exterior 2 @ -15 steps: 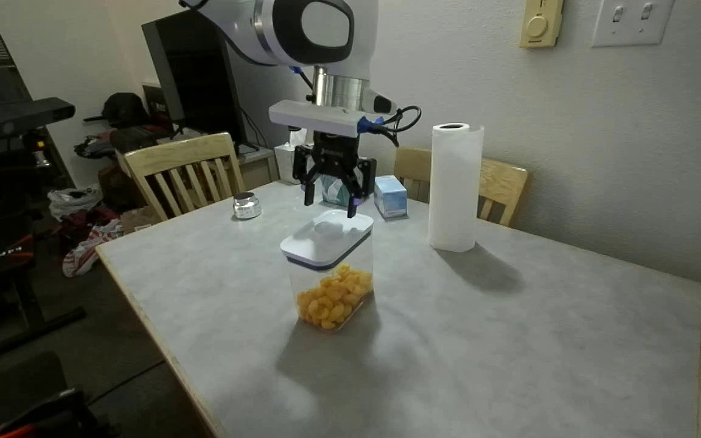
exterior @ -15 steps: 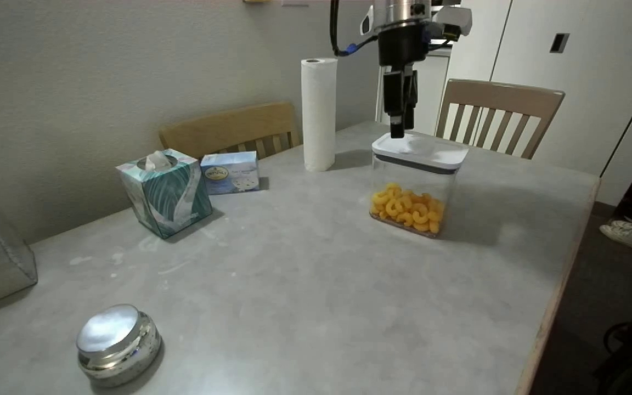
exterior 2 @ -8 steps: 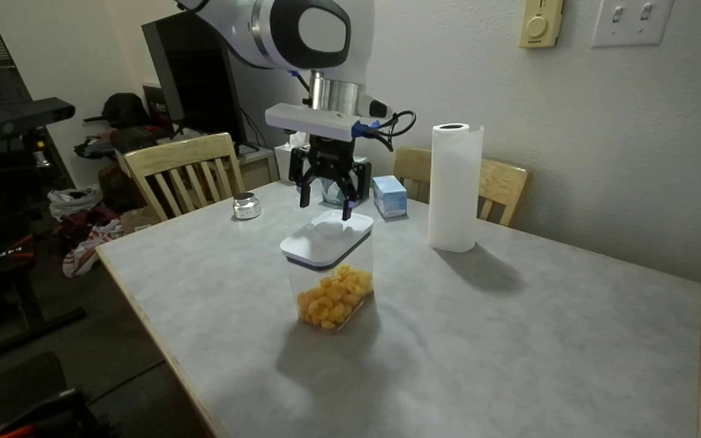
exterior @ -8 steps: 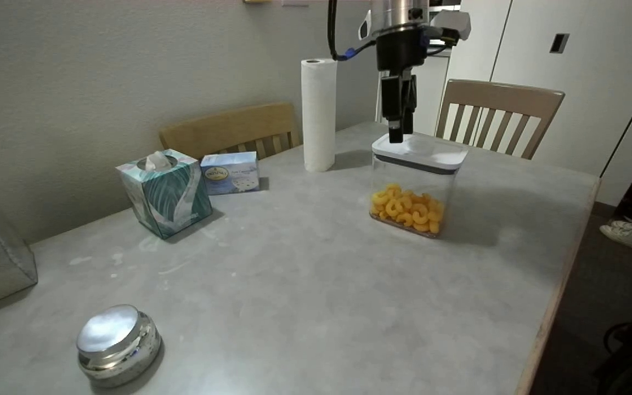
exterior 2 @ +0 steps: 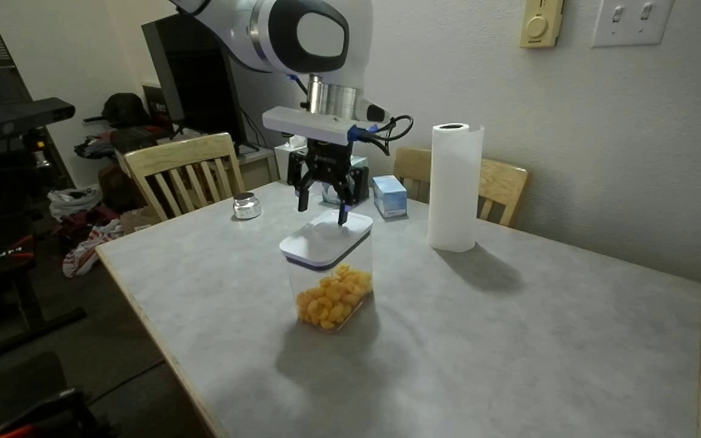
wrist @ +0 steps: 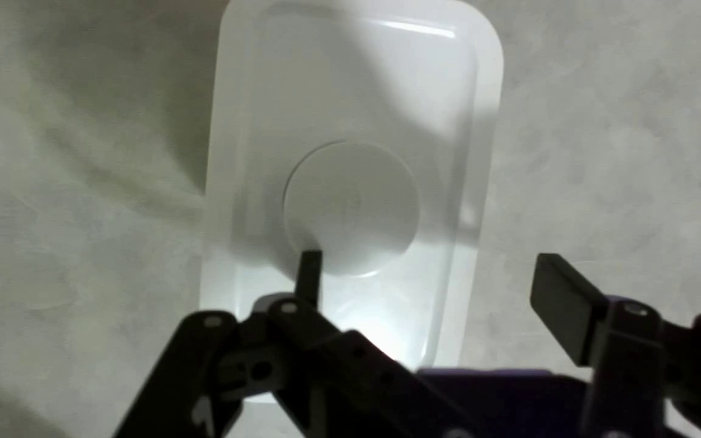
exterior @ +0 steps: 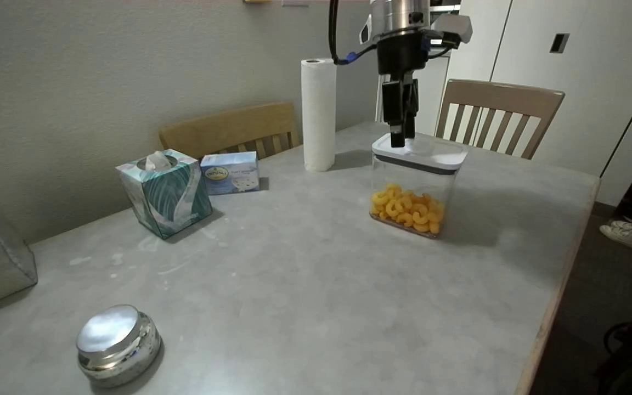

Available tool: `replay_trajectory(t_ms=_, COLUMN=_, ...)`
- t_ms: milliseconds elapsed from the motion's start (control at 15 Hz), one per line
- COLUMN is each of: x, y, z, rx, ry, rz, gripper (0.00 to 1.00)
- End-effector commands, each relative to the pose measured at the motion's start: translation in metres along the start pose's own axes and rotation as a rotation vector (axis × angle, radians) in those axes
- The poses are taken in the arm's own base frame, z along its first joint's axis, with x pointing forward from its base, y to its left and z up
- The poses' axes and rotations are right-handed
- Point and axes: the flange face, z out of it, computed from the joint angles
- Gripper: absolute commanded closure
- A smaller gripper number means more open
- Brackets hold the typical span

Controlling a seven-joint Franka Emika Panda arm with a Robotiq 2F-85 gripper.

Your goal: Press the button atop the lid and then put the lid on the table

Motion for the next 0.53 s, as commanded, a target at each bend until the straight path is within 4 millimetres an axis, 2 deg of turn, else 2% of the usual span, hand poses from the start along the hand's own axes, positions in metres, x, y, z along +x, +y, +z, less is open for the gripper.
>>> replay_trajectory(t_ms=0, x=-0.008, y=-0.004, z=0.003, rx=0.016, ry=-0.008, rz=0.016, gripper=0.11)
replay_trajectory(t_ms=67, x=-0.009, y=-0.004, z=0.003, rx=0.015, ry=-0.01, rz=0.018, gripper=0.08)
replay_trajectory(t_ms=467, x=-0.019, y=0.0, z=0.009, rx=0.022, ry=-0.033, rz=0.031, gripper=0.03)
